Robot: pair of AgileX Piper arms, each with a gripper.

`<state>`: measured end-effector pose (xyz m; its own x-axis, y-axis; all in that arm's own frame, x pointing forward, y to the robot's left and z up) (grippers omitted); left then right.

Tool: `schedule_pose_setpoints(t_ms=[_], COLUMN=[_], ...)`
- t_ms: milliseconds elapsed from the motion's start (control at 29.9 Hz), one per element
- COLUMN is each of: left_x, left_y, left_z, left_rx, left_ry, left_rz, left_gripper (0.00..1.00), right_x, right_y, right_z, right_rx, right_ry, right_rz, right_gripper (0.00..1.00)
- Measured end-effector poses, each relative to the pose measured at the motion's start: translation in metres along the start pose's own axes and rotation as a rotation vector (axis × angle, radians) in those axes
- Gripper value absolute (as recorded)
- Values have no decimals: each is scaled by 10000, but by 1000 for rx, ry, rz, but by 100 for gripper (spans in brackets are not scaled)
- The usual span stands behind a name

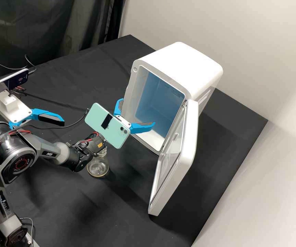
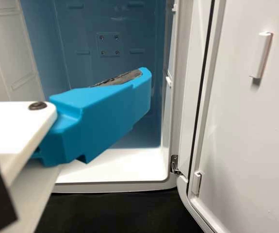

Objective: Place the flask in the incubator

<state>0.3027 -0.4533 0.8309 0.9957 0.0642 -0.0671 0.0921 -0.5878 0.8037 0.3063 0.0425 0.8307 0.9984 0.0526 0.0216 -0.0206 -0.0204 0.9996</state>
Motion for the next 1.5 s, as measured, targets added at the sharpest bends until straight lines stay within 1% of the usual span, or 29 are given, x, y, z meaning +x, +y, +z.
schedule_pose_setpoints(t_ms=[67, 134, 167, 301, 367, 635, 768, 1035, 1202, 1269, 1336, 1403, 1436, 1470, 1503], left_x=[-23, -35, -36, -42, -44, -53, -44, -13, 1, 9, 3, 20, 45, 108, 158], left_y=[-31, -42, -38, -27, -22, -10, -36, -123, -163, -183, -200, -229, -268, -301, -333], left_z=[-46, -93, -118, -193, -224, -304, -327, -350, -359, -363, -387, -405, -423, -446, -467], left_rx=[-8, -12, -16, -18, -23, -26, -28, -31, -33, -23, -18, -12, -16, -50, -59], left_ry=[16, 32, 41, 66, 79, 106, 114, 121, 124, 125, 131, 103, 91, 64, 50], left_rz=[-11, -15, -13, -9, -7, -2, -11, -46, -60, -67, -79, -65, -67, -64, -65], left_gripper=[100, 100, 100, 100, 100, 100, 100, 100, 100, 100, 100, 100, 100, 100, 100], right_x=[0, 0, 0, 0, 0, 0, 0, 0, 0, 0, 0, 0, 0, 0, 0], right_y=[0, 0, 0, 0, 0, 0, 0, 0, 0, 0, 0, 0, 0, 0, 0], right_z=[0, 0, 0, 0, 0, 0, 0, 0, 0, 0, 0, 0, 0, 0, 0], right_rx=[0, 0, 0, 0, 0, 0, 0, 0, 0, 0, 0, 0, 0, 0, 0], right_ry=[0, 0, 0, 0, 0, 0, 0, 0, 0, 0, 0, 0, 0, 0, 0], right_rz=[0, 0, 0, 0, 0, 0, 0, 0, 0, 0, 0, 0, 0, 0, 0], right_gripper=[100, 100, 100, 100, 100, 100, 100, 100, 100, 100, 100, 100, 100, 100, 100])
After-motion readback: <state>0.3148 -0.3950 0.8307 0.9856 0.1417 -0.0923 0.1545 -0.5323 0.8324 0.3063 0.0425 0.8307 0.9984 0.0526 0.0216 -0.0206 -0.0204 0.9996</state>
